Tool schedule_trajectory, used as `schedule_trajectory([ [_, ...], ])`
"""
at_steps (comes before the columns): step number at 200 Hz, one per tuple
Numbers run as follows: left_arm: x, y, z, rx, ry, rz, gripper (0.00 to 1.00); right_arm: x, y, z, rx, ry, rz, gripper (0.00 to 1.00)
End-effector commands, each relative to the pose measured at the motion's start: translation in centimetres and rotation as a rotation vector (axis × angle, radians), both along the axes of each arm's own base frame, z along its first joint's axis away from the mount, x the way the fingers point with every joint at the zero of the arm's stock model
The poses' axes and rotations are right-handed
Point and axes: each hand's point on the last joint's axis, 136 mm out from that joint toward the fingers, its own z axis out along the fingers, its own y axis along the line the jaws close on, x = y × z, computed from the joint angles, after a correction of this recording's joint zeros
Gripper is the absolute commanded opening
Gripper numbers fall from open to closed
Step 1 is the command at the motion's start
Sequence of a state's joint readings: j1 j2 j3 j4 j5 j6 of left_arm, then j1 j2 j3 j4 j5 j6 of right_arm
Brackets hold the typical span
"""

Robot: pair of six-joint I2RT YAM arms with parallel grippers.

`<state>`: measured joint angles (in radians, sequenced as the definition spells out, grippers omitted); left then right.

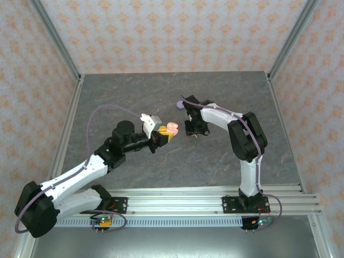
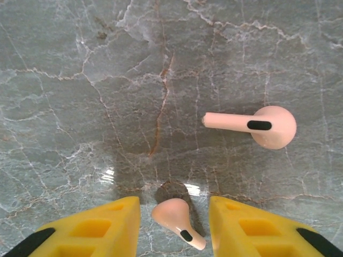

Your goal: Insert wireless bluetooth earbuds into charging case

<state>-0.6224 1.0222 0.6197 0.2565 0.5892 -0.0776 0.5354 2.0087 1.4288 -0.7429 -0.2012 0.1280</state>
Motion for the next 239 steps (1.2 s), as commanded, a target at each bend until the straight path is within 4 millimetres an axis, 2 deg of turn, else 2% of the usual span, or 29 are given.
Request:
schedule_trajectory([
  [1,0.1,0.0,0.5,-0.006,-0.017,0.01,0.15,0.2,-0.3,-0.1,-0.064,-0.011,0.034,0.39],
  [239,0.2,-0.2,0.7,-0.006,-0.013,0.008,0.15,-0.9,-1.9,-1.6,-0.195,0.019,0.049,0.21],
])
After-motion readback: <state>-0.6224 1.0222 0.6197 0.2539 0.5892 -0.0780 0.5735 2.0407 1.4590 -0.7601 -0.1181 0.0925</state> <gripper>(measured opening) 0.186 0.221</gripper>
